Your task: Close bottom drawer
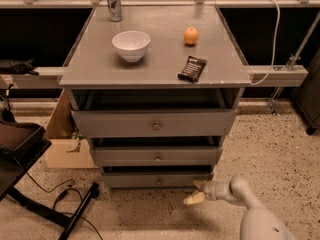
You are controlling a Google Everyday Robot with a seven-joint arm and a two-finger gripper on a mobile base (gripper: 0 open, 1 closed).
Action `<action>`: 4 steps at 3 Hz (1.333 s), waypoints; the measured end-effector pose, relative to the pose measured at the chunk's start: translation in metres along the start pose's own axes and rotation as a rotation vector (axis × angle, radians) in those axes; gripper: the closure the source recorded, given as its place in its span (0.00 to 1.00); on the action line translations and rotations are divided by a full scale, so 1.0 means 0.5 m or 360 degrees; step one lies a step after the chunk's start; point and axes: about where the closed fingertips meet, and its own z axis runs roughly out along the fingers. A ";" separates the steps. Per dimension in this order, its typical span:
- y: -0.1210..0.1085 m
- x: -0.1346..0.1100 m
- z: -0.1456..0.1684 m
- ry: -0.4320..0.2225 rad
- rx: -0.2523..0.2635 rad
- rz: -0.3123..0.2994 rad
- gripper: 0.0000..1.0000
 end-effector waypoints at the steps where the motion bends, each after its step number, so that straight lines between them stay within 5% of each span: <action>1: 0.000 0.000 0.000 0.0000 0.0000 0.0000 0.18; 3: 0.021 0.006 -0.010 0.0030 -0.0003 -0.0020 0.64; 4: 0.002 -0.030 -0.146 0.0104 0.0198 -0.0179 0.87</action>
Offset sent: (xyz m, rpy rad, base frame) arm 0.0000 0.0000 0.0000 0.0000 0.0000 0.0000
